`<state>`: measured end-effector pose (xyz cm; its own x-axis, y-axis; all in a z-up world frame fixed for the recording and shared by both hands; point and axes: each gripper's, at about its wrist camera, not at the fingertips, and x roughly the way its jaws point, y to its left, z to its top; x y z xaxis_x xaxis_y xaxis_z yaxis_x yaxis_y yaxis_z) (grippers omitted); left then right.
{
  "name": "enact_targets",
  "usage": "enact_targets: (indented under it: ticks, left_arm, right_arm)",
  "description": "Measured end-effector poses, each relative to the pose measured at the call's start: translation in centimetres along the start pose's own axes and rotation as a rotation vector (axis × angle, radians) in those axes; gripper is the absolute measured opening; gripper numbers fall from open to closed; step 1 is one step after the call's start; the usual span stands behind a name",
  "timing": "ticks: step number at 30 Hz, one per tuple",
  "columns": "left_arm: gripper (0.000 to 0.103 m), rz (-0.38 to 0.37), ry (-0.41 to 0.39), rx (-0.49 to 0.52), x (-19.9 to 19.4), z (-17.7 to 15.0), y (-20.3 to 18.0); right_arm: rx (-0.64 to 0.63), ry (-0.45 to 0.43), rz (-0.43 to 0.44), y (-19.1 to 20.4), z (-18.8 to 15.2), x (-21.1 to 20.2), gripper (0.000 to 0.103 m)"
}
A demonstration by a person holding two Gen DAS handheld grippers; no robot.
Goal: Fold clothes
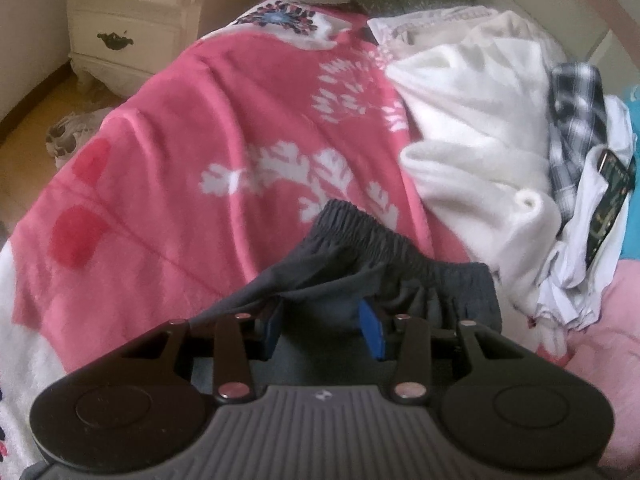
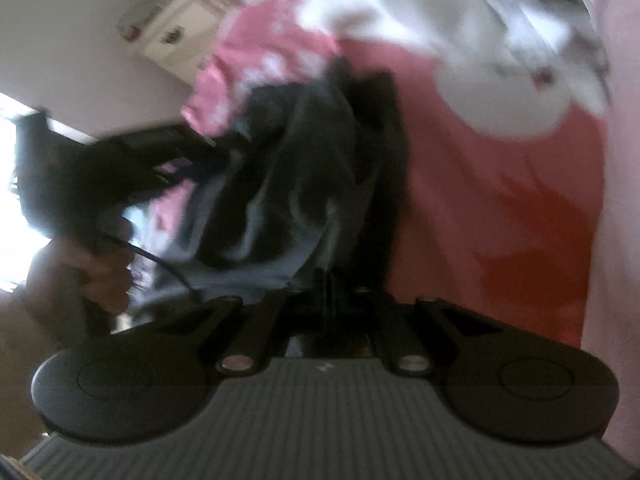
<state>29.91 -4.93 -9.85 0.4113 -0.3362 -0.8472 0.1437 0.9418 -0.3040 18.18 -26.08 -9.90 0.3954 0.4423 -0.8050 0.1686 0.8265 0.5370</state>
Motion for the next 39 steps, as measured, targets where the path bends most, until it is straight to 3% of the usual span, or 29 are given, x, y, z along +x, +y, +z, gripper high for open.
enact_targets:
  ticks: [5,13,17,19,21,25,29,32,34,35,39]
  left_arm:
    - [0.042,0.015,-0.004,0.019,0.4,-0.4,-0.5]
    - [0.042,0.018,-0.011,0.031,0.7,-0.5,-0.8]
    - [0.043,0.019,-0.013,0.035,0.8,-0.5,-0.9]
    - [0.043,0.02,-0.013,0.037,0.9,-0.6,-0.9]
    - [0.043,0.021,-0.014,0.04,0.9,-0.6,-1.0]
    - [0.043,0.023,-0.015,0.044,1.1,-0.7,-1.0]
    - [0.043,0.024,-0.016,0.048,1.2,-0.7,-1.1]
    - [0.043,0.025,-0.016,0.05,1.2,-0.8,-1.1]
    - [0.043,0.025,-0.016,0.052,1.2,-0.8,-1.1]
    - [0.043,0.025,-0.016,0.052,1.2,-0.8,-1.1]
    - [0.043,0.019,-0.018,0.056,1.1,-0.7,-1.2]
  right_arm:
    - [0.015,0.028,-0.024,-1.5,-1.6,1.9,0.0]
    - [-0.014,0.028,-0.024,-0.7,-1.9,0.8,0.001]
    - [-0.016,0.04,-0.064,-0.5,-1.1,0.0,0.01]
    - [-0.106,0.003,-0.094,0.8,-0.4,-1.7,0.019]
    - [-0.217,-0.067,-0.129,2.2,0.0,-3.4,0.034]
    - [-0.272,-0.185,-0.141,2.9,2.0,-4.1,0.038]
    - [-0.251,-0.257,-0.147,2.3,5.0,-1.7,0.038]
    - [-0.211,-0.239,-0.131,2.1,6.6,0.6,0.034]
    - [-0.2,-0.224,-0.115,1.9,7.1,1.6,0.019]
    - [-0.206,-0.224,-0.114,2.0,7.1,1.9,0.006]
    - [-0.242,-0.258,-0.124,2.7,6.5,1.7,0.002]
